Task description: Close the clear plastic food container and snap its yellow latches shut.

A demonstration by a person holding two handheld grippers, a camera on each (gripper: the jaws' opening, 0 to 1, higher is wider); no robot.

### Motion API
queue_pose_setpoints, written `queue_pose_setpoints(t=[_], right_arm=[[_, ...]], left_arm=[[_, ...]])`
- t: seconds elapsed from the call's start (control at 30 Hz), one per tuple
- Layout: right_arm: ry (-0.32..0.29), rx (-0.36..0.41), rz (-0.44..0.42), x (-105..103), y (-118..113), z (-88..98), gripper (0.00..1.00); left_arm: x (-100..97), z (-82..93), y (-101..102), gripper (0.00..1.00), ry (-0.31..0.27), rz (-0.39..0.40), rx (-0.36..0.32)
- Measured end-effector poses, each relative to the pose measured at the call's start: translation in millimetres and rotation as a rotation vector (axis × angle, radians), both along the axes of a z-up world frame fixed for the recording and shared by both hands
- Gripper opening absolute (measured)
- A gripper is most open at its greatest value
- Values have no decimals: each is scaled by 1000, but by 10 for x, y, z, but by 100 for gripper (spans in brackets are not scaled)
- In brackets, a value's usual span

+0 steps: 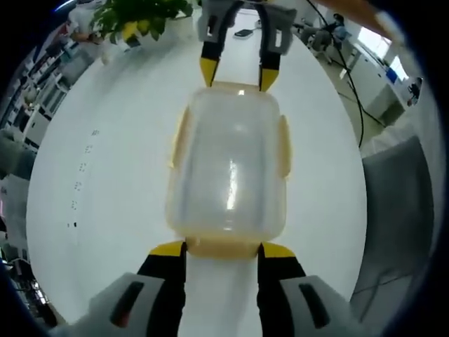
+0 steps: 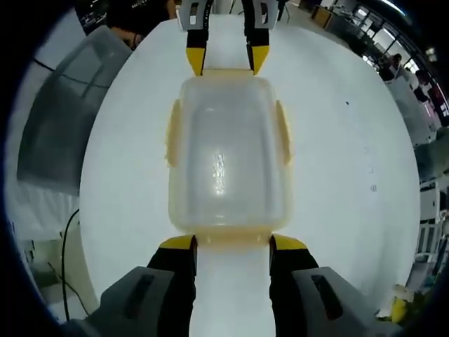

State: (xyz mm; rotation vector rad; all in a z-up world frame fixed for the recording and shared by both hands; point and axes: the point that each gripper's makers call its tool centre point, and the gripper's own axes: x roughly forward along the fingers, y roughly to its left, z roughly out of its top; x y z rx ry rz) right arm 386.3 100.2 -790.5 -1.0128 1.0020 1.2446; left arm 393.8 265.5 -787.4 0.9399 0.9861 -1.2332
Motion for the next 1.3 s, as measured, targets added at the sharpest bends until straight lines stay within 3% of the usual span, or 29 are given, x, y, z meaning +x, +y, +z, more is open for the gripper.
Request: queue_pose_setpoints(t=[0.1,0.4,0.5,0.57,0.7,0.83,0.93,1.0,1.03,1.07,1.1,1.13,1.17,1.23,1.3], right_arm=[[2,5,-2,-14,1,-17,38],[26,23,-31,-74,-18,-31,36],[30,20,-40,-108,-65,-51,36],[35,7,-44,-134,-114,-71,39],[57,-19,-81,-205,-268,-112,36],[62,-14,-217,-207,-454,-116,40],[32,-16,-296,-158,-590,-90,40],[26,17,-357,-133,-621,-48,39],[24,44,-411,-109,-624,-14,39],[24,63,-450,-90,-622,16,38],[30,98,-498,-71,-603,60,38],[32,108,-520,-60,-596,76,37],[37,144,-609,-19,-582,122,37],[82,196,-732,-7,-530,185,35],[155,313,-858,12,-386,283,33]], left_arm=[[-43,-56,5,34,-13,-41,23],[-69,-102,29,33,-25,-58,32],[-150,-167,102,25,23,-56,41],[-132,-182,121,30,23,-27,23],[-117,-174,210,37,61,101,-19],[-48,4,303,31,170,328,-146],[74,168,348,31,180,475,-272],[147,228,397,33,169,556,-317],[205,248,460,34,164,653,-332],[158,271,450,34,214,702,-356],[54,339,361,34,315,713,-434],[49,382,314,35,350,750,-488],[120,423,303,35,360,853,-553],[192,453,313,33,397,1011,-619],[195,502,260,32,452,1074,-689]])
